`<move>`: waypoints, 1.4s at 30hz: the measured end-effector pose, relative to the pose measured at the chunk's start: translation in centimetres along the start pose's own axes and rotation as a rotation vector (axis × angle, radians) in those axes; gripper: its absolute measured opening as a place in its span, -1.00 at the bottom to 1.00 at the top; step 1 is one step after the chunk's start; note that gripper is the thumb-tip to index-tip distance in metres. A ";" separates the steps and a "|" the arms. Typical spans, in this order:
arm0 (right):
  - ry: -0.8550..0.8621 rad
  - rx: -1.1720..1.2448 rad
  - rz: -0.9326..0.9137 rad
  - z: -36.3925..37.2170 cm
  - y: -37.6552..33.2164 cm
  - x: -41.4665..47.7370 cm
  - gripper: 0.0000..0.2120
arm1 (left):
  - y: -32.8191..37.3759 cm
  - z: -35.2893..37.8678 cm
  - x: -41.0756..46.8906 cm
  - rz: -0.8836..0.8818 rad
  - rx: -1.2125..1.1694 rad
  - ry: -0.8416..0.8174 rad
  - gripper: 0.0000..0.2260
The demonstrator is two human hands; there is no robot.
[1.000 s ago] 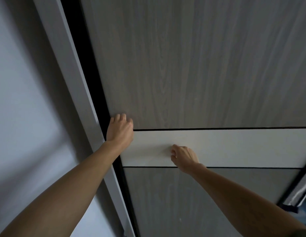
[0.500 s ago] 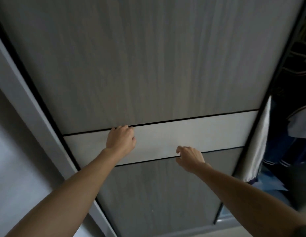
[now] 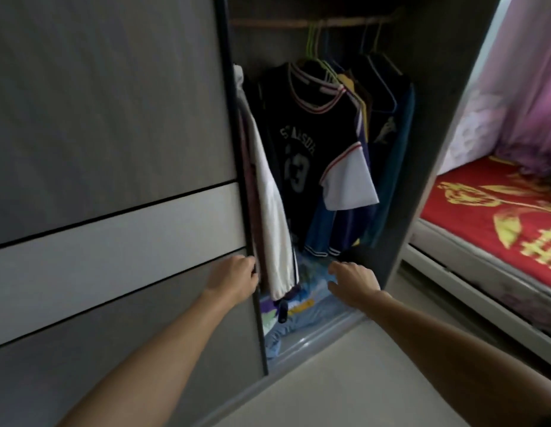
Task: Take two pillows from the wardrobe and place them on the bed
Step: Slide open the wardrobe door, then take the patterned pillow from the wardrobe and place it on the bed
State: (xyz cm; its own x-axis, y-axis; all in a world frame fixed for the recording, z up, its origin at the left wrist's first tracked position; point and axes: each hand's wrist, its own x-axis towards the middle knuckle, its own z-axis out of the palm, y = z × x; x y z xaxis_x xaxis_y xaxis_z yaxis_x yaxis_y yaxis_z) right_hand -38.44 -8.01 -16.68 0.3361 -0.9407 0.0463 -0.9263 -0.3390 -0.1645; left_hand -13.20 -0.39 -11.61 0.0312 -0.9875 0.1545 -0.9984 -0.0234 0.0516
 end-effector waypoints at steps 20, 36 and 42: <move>-0.301 -0.020 0.069 17.5 21.7 14.3 -0.71 | 14.7 29.4 19.2 -0.039 -0.173 -0.514 -0.78; -0.329 -0.018 -0.118 50.8 27.2 36.2 -0.58 | 5.6 63.5 27.1 -0.530 -0.296 -0.422 -0.67; -0.131 0.140 -0.213 60.5 28.2 46.5 -0.27 | -1.1 74.2 30.6 -0.588 -0.261 -0.087 -0.54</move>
State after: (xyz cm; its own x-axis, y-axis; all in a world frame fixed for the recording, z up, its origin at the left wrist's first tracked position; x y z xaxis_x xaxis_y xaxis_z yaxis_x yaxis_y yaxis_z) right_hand -38.62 -60.57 -78.79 0.5485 -0.8356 -0.0316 -0.8027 -0.5155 -0.3000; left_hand -14.63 -42.11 -80.19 0.5545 -0.8305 -0.0527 -0.7711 -0.5365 0.3428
